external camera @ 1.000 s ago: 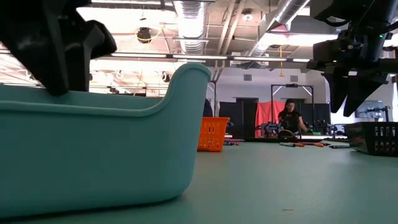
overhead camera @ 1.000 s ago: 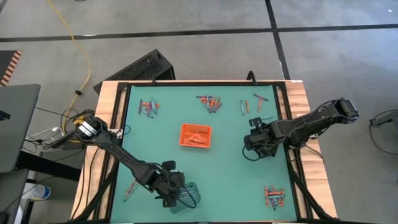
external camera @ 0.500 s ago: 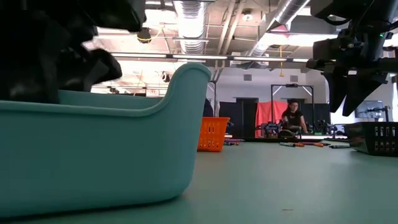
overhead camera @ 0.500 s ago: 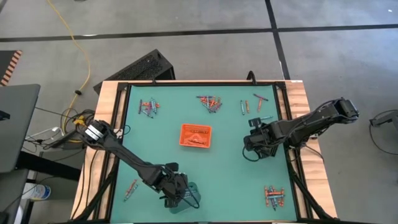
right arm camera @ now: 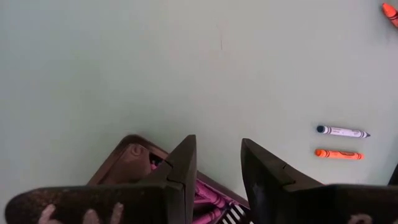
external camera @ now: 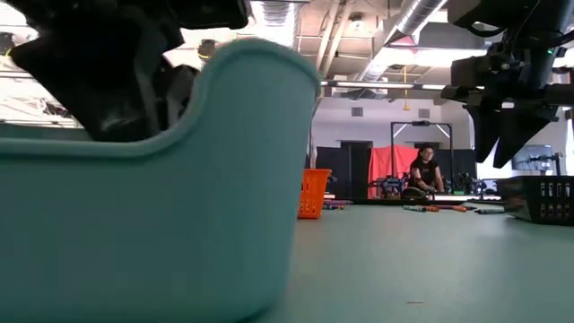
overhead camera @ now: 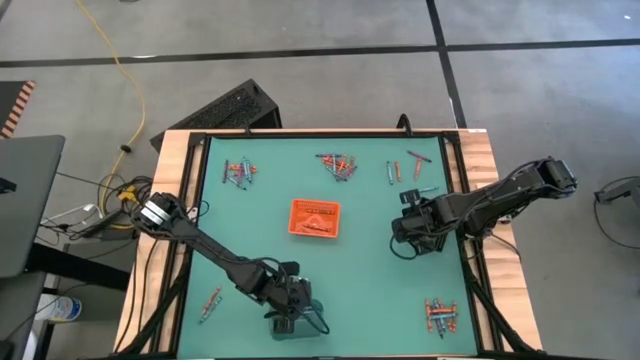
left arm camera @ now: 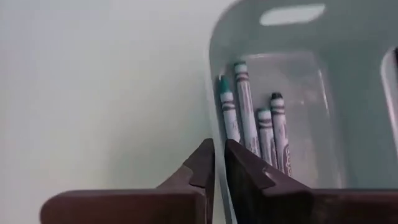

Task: Sort crayons
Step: Adjust the blue bin on the table

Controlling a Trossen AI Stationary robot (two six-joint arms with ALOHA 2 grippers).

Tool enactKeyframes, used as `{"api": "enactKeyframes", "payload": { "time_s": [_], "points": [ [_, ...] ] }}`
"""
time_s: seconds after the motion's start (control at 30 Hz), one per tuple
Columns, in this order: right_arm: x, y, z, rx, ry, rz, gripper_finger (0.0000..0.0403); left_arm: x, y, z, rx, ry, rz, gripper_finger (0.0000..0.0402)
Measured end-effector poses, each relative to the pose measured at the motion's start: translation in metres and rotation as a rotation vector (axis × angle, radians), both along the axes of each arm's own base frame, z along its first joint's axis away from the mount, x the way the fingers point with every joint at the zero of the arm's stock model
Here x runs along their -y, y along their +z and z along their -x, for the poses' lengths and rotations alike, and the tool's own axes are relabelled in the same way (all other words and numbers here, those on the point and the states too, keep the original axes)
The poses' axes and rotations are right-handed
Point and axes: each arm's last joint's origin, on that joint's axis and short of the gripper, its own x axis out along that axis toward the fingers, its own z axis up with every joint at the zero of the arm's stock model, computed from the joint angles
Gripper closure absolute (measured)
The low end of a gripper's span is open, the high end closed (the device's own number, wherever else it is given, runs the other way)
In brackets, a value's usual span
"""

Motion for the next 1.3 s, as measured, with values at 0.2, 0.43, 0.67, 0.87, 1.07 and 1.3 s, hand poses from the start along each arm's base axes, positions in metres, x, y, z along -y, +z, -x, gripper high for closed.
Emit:
{"api": "enactKeyframes", "payload": {
  "time_s": [0.2, 0.43, 0.67, 0.87, 1.07, 1.3],
  "points": [
    [0.000, 0.000, 0.000, 0.000, 0.000, 0.000, 0.0285, -0.003, 0.002, -0.009, 0.060, -0.019, 0.029, 0.0394],
    [0.000, 0.000, 0.000, 0.000, 0.000, 0.000, 0.0285, -0.008, 0.004, -0.016, 0.102, -0.013, 0.042, 0.0401],
    [0.000, 0.000, 0.000, 0.000, 0.001, 0.000, 0.0285, -0.011, 0.008, -0.022, 0.147, 0.001, 0.066, 0.0401],
    [0.000, 0.000, 0.000, 0.000, 0.001, 0.001, 0.0285, -0.014, 0.011, -0.027, 0.194, 0.000, 0.096, 0.0401],
    [0.000, 0.000, 0.000, 0.002, 0.007, 0.003, 0.0285, -0.013, 0.000, -0.037, 0.212, -0.005, 0.136, 0.0401],
    [-0.001, 0.000, -0.001, 0.014, 0.009, 0.002, 0.0285, -0.006, -0.020, -0.054, 0.156, -0.027, 0.167, 0.0401]
  ]
}}
